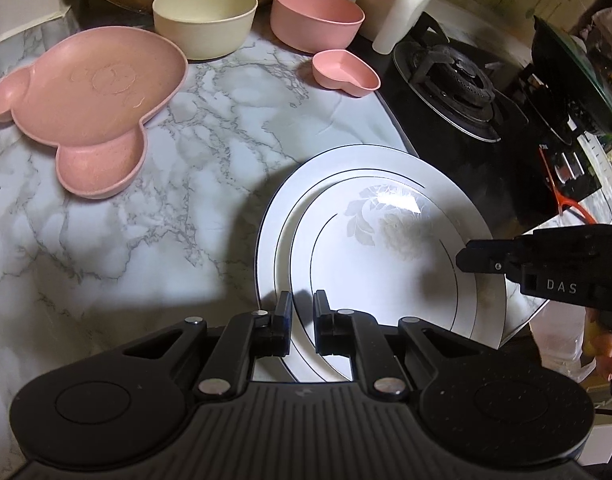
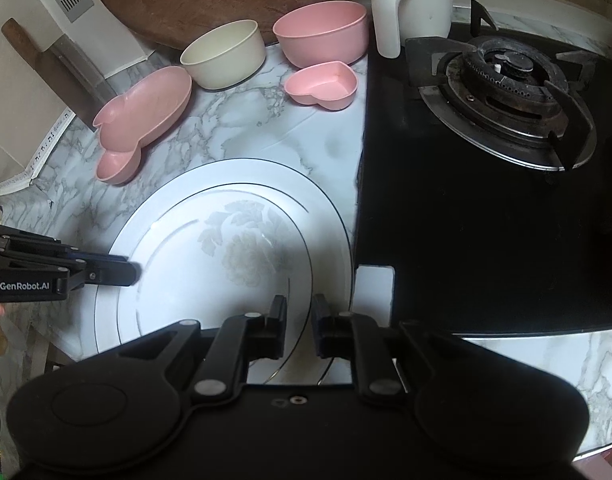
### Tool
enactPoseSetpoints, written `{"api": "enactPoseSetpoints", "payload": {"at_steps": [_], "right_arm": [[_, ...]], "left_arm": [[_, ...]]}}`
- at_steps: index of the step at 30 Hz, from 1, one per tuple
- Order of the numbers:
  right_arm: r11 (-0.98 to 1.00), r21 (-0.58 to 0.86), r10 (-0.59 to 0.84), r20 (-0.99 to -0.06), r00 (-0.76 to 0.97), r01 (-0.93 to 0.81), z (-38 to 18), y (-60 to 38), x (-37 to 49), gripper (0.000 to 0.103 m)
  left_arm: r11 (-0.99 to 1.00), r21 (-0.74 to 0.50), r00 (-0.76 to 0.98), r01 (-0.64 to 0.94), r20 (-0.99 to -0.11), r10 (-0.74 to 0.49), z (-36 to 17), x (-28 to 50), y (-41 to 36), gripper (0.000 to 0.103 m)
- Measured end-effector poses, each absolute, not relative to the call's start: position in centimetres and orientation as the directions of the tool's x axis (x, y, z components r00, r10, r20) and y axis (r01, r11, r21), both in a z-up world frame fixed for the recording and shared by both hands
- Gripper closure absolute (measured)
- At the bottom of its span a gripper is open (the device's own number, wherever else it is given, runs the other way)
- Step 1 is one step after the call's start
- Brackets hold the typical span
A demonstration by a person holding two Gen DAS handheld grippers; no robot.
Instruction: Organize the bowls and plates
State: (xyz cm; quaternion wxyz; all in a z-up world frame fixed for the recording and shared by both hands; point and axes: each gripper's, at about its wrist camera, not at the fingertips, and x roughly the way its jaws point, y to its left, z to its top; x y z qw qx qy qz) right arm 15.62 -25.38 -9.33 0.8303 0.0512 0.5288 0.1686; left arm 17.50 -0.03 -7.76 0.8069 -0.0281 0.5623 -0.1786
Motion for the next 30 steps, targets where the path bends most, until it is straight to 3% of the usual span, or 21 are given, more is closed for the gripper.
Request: {"api": "enactPoseSetpoints", "payload": {"at_steps": [11, 17, 21, 30], "right_arm": [[0.939, 0.226, 0.319, -0.852, 0.416, -0.258, -7.8, -24.7, 14.7, 0.085], [0.936, 0.2, 0.319, -0.833, 0.453, -0.29, -6.6, -23.5, 13.5, 0.082], [0.931, 0.181, 0.324, -0.812, 0.486, -0.318, -5.4, -22.5, 12.5, 0.072], [0.919, 0.138, 0.335, -0.769, 0.545, -0.37, -3.4, -19.3, 10.3, 0.062]], "left_arm": [[0.929, -0.274, 0.377, 0.249, -0.856, -0.354, -6.1, 16.1, 1.1, 0.094], [0.944, -0.221, 0.472, 0.246, -0.823, -0.315, -4.8, 14.1, 0.9, 0.094], [0.952, -0.174, 0.521, 0.252, -0.805, -0.285, -3.9, 12.8, 0.7, 0.094], [0.967, -0.135, 0.612, 0.215, -0.753, -0.241, -2.1, 9.9, 2.3, 0.094]]}}
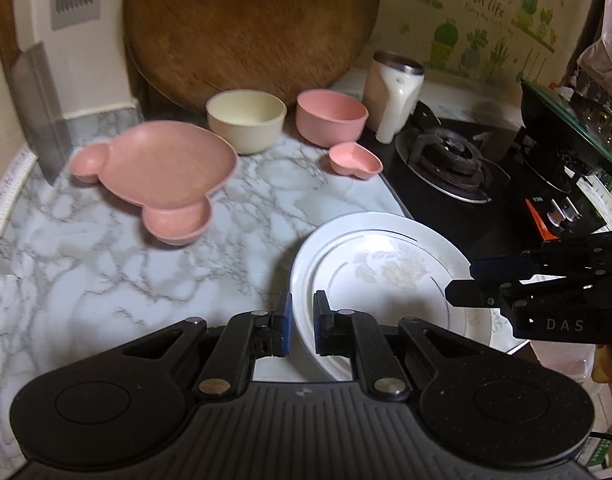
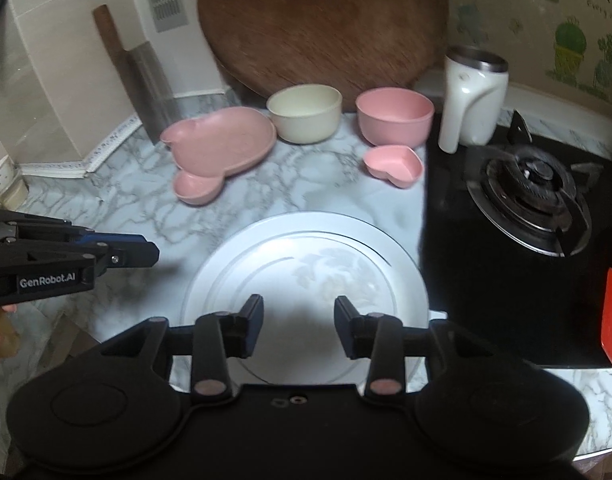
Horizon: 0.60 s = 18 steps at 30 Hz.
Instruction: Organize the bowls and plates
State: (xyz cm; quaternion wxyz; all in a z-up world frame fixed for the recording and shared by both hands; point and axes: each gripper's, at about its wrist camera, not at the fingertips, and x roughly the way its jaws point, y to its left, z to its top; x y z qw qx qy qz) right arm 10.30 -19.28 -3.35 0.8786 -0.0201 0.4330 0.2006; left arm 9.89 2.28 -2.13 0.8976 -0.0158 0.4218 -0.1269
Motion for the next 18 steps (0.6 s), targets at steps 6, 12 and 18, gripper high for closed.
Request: {"api": "enactPoseSetpoints", "payload": {"at_steps": [6, 12, 18], "right_arm": [[0.91, 0.109, 0.345, -0.733, 0.586, -0.4, -2.1, -16.6, 9.0, 0.042], [0.896, 0.104, 0.375, -0.697, 0.611, -0.432, -1.0, -13.6, 8.4, 0.024], [0.887, 0.098, 0.391, -0.679, 0.622, -0.451, -0.6, -11.0, 9.0, 0.012]], "left_arm": [[0.974, -0.136, 0.656, 0.179, -0.722, -0.221, -1.2, 8.5, 4.4, 0.092], [0.978, -0.144, 0.692, 0.151, -0.691, -0.208, -0.1, 7.5, 7.0, 0.063], [0.986, -0.113, 0.722, 0.119, -0.673, -0.164, 0.3, 7.2, 9.4, 0.045]]}}
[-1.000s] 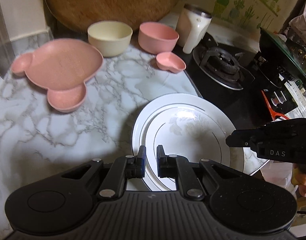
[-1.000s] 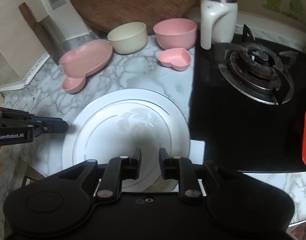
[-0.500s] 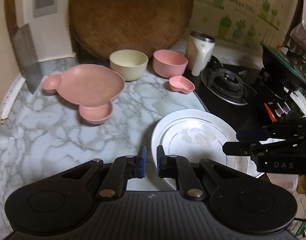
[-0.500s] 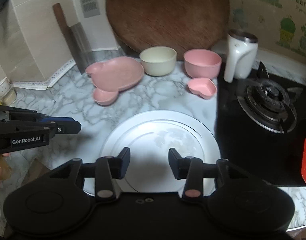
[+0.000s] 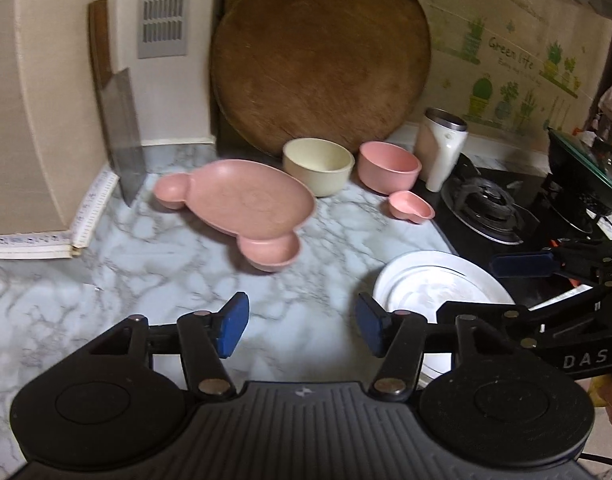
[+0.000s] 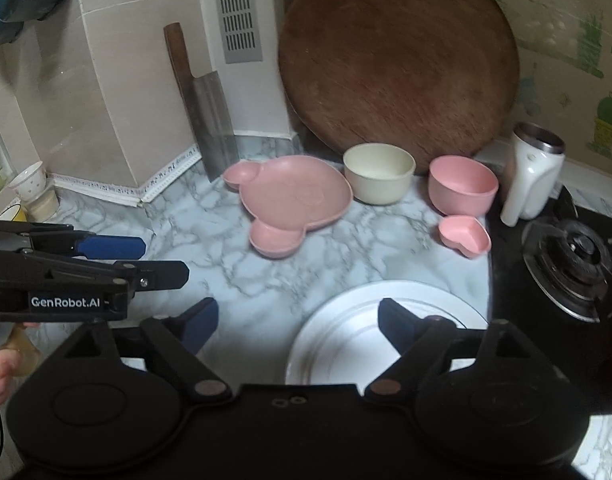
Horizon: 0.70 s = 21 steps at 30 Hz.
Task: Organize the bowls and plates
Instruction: 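Move both open grippers toward the pink bear-shaped plate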
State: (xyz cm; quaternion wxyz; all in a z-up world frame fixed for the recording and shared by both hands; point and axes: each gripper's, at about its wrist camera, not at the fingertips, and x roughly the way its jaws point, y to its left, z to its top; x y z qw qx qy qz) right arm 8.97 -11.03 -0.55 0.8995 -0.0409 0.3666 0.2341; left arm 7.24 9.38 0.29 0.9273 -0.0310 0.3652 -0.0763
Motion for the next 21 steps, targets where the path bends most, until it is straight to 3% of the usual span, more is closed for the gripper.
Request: {"api": "enactPoseSetpoints", "payload": {"at_steps": [3, 5, 14, 21], "right_arm": [[0.888, 0.082, 0.385, -0.672, 0.633, -0.453, -0.4, -10.0, 9.7, 0.003], [0.893, 0.058, 0.367, -0.668, 0.647, -0.446, -0.4, -9.4, 10.3, 0.002], [0.931, 0.031, 0.284, -0.69, 0.666, -0.364, -1.5, -6.8, 15.7, 0.0], [0.946, 0.073, 0.271, -0.708, 0.652, -0.314, -2.7, -5.4, 20.8, 0.0]], "left_arm": [[0.989, -0.112, 0.732, 0.098, -0.665, -0.148, 0.5, 7.7, 10.5, 0.039], [0.993, -0.096, 0.753, 0.071, -0.648, -0.116, 0.7, 8.2, 11.1, 0.023], [0.996, -0.057, 0.787, -0.075, -0.616, 0.025, 0.7, 12.7, 13.4, 0.022], [0.988, -0.063, 0.764, -0.144, -0.642, 0.071, -0.6, 17.8, 14.1, 0.022]]}}
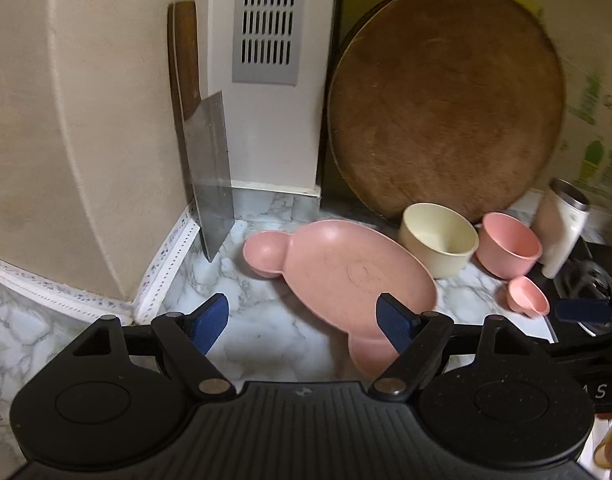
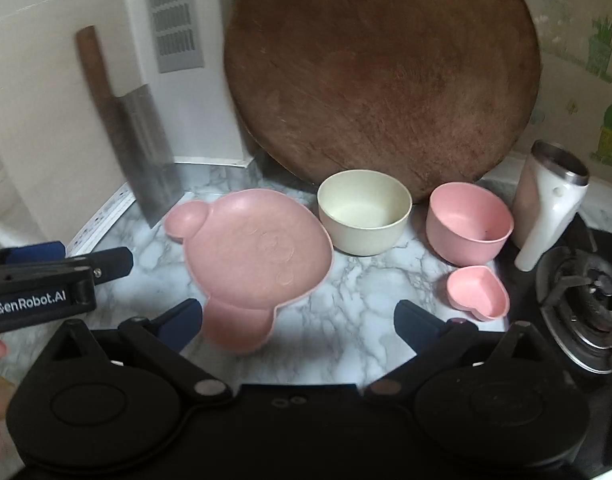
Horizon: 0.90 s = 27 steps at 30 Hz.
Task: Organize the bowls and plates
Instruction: 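Move both open grippers toward the pink bear-shaped plate, then close both grippers on the rim of the pink bear-shaped plate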
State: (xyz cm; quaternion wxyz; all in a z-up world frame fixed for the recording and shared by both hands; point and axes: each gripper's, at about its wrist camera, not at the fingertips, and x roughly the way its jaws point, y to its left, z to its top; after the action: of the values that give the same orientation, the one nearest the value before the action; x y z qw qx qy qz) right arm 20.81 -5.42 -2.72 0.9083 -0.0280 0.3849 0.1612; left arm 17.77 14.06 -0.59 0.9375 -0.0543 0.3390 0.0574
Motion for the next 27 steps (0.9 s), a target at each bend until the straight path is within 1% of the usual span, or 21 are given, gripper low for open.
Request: {"api": "enactPoseSetpoints", "payload": {"at_steps": [3, 6, 11, 13, 18, 19, 20, 23, 24, 25, 26, 27], "right_arm": [[0.951, 0.078, 0.26, -0.725, 0.637, -0.3, -3.7, -5.0, 22.9, 0.001], [0.954, 0.09, 0.253, -0.746, 0.615, -0.285, -4.7, -4.7, 24.9, 0.003], [0.962, 0.116, 0.239, -0.796, 0.556, -0.248, -6.5, -4.2, 28.2, 0.012], [0.965, 0.119, 0.23, -0.812, 0.537, -0.233, -7.3, -4.1, 29.1, 0.018], [0.967, 0.132, 0.227, -0.841, 0.492, -0.22, -8.9, -3.8, 30.6, 0.026], [0.966, 0.137, 0.23, -0.845, 0.484, -0.22, -9.2, -3.8, 30.8, 0.027], [0.966, 0.141, 0.232, -0.847, 0.478, -0.218, -9.4, -3.8, 31.0, 0.027], [0.964, 0.144, 0.235, -0.854, 0.465, -0.223, -9.8, -3.6, 31.3, 0.032], [0.965, 0.142, 0.233, -0.855, 0.463, -0.223, -9.9, -3.6, 31.4, 0.035], [0.965, 0.143, 0.232, -0.857, 0.459, -0.221, -10.0, -3.5, 31.5, 0.039], [0.964, 0.148, 0.236, -0.859, 0.454, -0.22, -10.1, -3.5, 31.7, 0.041], [0.964, 0.152, 0.238, -0.86, 0.451, -0.218, -10.2, -3.6, 31.8, 0.044]], "left_arm": [[0.986, -0.072, 0.747, -0.151, -0.662, 0.066, -1.7, 19.8, 13.9, 0.022], [0.982, -0.082, 0.728, -0.168, -0.682, 0.068, -2.9, 21.9, 14.0, 0.022], [0.979, -0.095, 0.692, -0.178, -0.719, 0.056, -5.0, 25.3, 14.6, 0.022], [0.978, -0.099, 0.674, -0.183, -0.737, 0.051, -5.8, 26.6, 14.9, 0.022], [0.973, -0.115, 0.64, -0.198, -0.767, 0.04, -7.4, 29.1, 15.9, 0.023], [0.973, -0.122, 0.637, -0.197, -0.77, 0.033, -7.7, 29.4, 16.1, 0.027], [0.972, -0.129, 0.633, -0.195, -0.774, 0.024, -7.9, 29.8, 16.3, 0.034], [0.965, -0.158, 0.611, -0.208, -0.792, 0.002, -8.8, 30.9, 17.0, 0.041], [0.963, -0.168, 0.607, -0.21, -0.795, -0.006, -9.1, 31.1, 17.2, 0.042], [0.962, -0.177, 0.604, -0.207, -0.796, -0.017, -9.3, 31.2, 17.3, 0.046], [0.961, -0.183, 0.599, -0.207, -0.8, -0.023, -9.5, 31.3, 17.4, 0.05], [0.96, -0.187, 0.595, -0.209, -0.804, -0.027, -9.7, 31.4, 17.5, 0.053]]}}
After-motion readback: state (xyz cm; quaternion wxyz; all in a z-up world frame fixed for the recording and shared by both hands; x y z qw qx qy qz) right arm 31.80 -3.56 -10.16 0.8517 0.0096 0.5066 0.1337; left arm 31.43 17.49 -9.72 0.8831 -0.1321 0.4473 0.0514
